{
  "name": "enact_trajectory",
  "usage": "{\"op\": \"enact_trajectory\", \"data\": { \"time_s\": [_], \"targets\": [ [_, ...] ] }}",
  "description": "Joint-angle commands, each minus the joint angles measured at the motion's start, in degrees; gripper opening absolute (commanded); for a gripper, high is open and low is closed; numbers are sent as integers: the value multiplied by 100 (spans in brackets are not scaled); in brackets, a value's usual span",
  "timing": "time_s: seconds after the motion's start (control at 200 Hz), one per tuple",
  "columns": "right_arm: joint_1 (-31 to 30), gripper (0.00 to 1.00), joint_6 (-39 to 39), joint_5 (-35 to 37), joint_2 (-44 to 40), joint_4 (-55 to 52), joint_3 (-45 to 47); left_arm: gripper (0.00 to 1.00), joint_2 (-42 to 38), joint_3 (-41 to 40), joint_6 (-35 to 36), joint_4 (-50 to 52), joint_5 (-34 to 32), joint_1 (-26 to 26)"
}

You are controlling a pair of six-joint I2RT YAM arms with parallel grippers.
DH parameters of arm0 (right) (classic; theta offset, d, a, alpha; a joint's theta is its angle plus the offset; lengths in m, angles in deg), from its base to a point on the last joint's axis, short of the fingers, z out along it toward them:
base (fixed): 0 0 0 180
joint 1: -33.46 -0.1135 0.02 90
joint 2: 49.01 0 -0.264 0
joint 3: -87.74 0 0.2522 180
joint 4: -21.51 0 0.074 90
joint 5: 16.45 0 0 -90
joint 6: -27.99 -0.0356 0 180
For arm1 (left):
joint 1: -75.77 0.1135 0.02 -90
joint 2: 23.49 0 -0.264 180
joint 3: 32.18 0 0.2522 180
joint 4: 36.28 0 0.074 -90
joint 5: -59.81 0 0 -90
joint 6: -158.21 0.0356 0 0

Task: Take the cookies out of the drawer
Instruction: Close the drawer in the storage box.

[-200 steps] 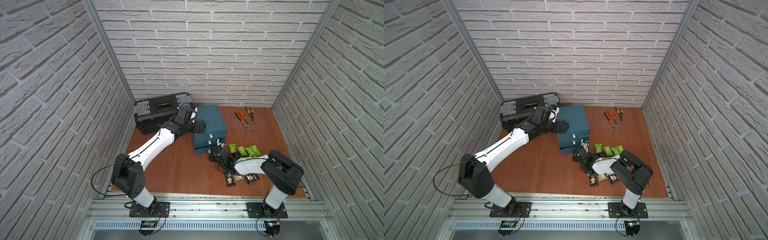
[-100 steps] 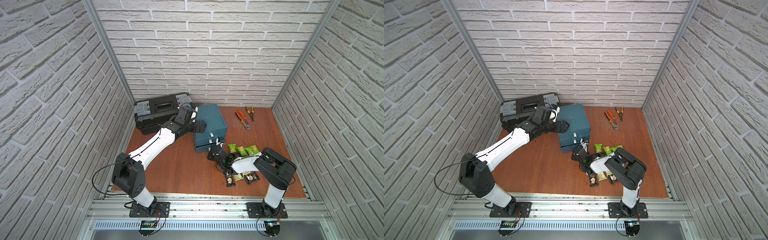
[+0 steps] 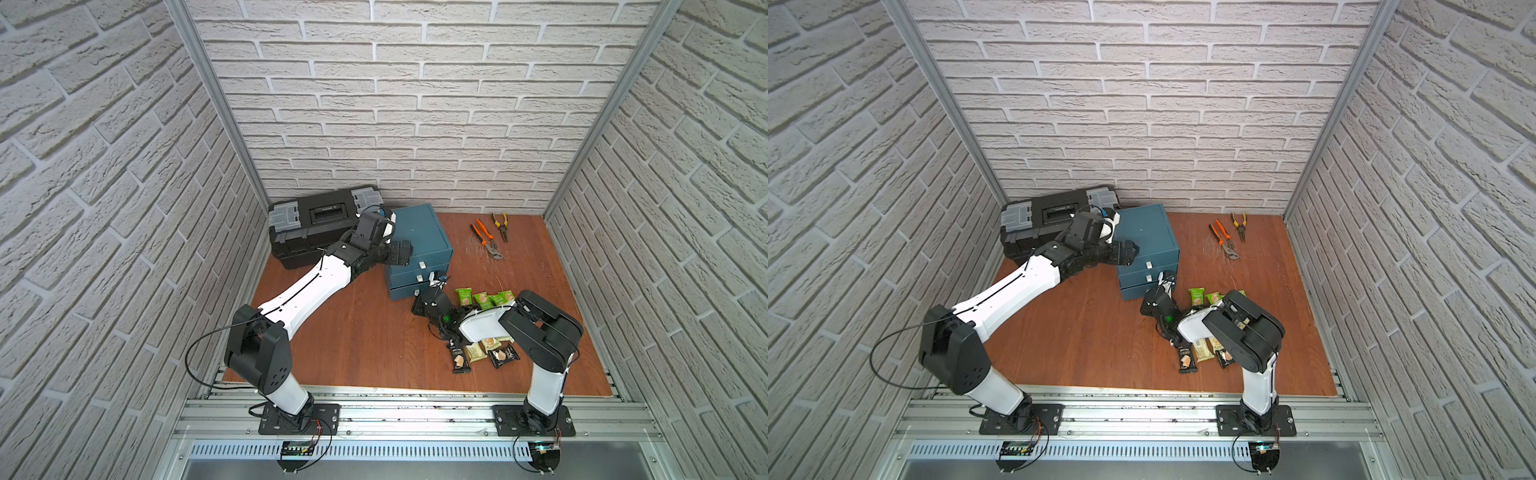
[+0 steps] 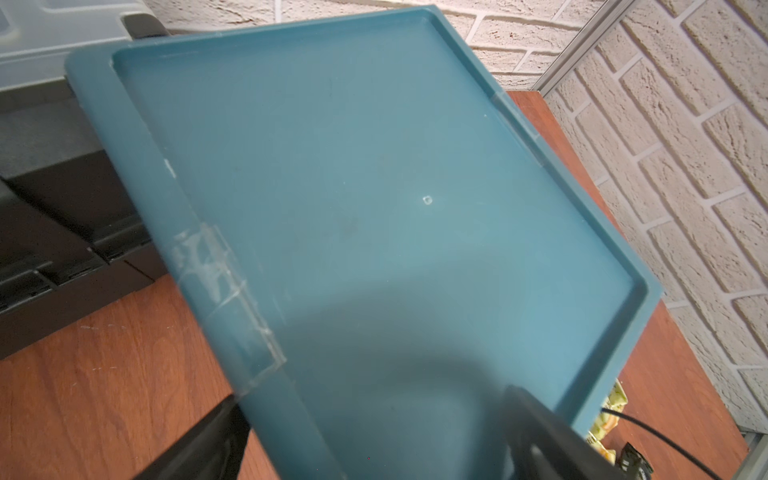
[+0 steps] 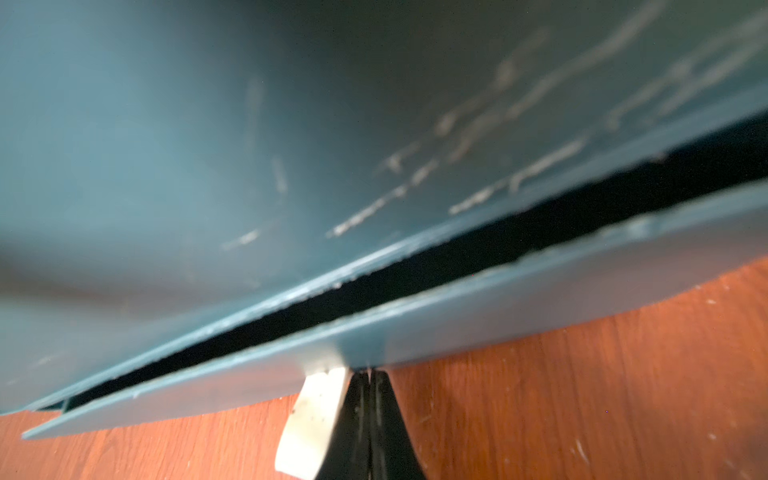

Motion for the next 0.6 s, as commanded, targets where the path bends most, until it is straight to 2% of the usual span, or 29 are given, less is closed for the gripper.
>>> {"op": "enact_trajectory", "data": {
  "time_s": [0.0,0.13,0.39,0.51,0.595],
  "targets": [
    [-23,2,153,-718,-102,886,-90,99,200,-290,174,604,210,-190],
    [-26,3,-20,-809,-374,571,-110,99,159,-393,176,586,200,-214],
    [45,2,-59,-1050,-940,621,143,98,29,-608,139,531,112,-225],
    [74,2,-39,-686,-1139,74,195,98,23,-601,130,524,102,-234],
    [127,2,61,-798,-1139,408,393,99,13,-572,135,538,94,-237]
  ]
}}
